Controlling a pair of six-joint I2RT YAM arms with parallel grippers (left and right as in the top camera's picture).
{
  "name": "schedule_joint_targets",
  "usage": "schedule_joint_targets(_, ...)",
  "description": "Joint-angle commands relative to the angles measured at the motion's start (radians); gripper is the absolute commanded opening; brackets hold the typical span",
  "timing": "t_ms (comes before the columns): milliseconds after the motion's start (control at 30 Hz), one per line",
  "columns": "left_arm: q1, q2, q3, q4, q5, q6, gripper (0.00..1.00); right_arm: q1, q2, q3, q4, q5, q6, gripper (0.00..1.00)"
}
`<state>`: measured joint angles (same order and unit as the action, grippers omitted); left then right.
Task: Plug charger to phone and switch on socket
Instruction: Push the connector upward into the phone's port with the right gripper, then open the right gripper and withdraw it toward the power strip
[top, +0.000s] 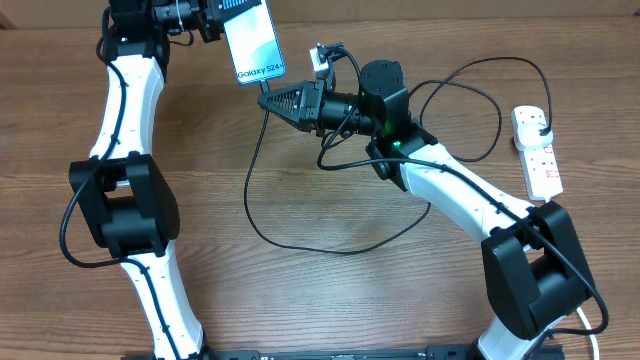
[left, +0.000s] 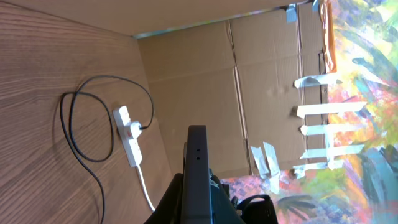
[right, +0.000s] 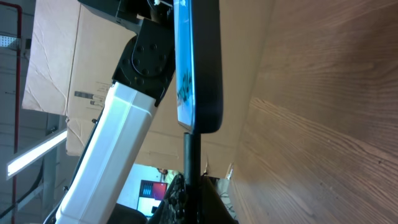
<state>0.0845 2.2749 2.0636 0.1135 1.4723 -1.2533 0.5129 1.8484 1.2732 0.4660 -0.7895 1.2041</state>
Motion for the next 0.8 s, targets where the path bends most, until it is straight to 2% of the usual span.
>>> schedule_joint_targets(0,-0.031,-0.008,0.007,0.002,0.101,0.016,0.04,-0.016,-0.026,0.017,0.026,0.150,0.001,0.04)
schedule_joint_targets(500,-0.033,-0.008,0.007,-0.005,0.098,0.016,0.04,-0.016,-0.026,0.017,0.026,0.161,0.000,0.05)
schedule_joint_targets(567,-0.032,-0.008,0.007,-0.005,0.095,0.016,0.04,-0.016,-0.026,0.017,0.026,0.147,0.000,0.16)
schedule_joint_targets(633,-0.030,-0.008,0.007,-0.005,0.091,0.013,0.04,-0.016,-0.026,0.016,0.026,0.123,-0.003,0.43)
schedule_joint_targets(667,-0.027,-0.008,0.007,-0.005,0.087,0.007,0.04,-0.016,-0.026,0.016,0.026,0.109,-0.008,0.62)
schedule_joint_targets(700,-0.025,-0.008,0.007,-0.005,0.079,0.008,0.04,-0.016,-0.026,0.017,0.026,0.094,-0.009,0.86)
schedule_joint_targets(733,-0.022,-0.008,0.007,-0.006,0.071,0.008,0.04,-0.016,-0.026,0.017,0.027,0.076,-0.015,1.00)
schedule_joint_targets(767,-0.019,-0.008,0.007,-0.006,0.064,0.008,0.04,-0.016,-0.026,0.017,0.027,0.062,-0.029,1.00)
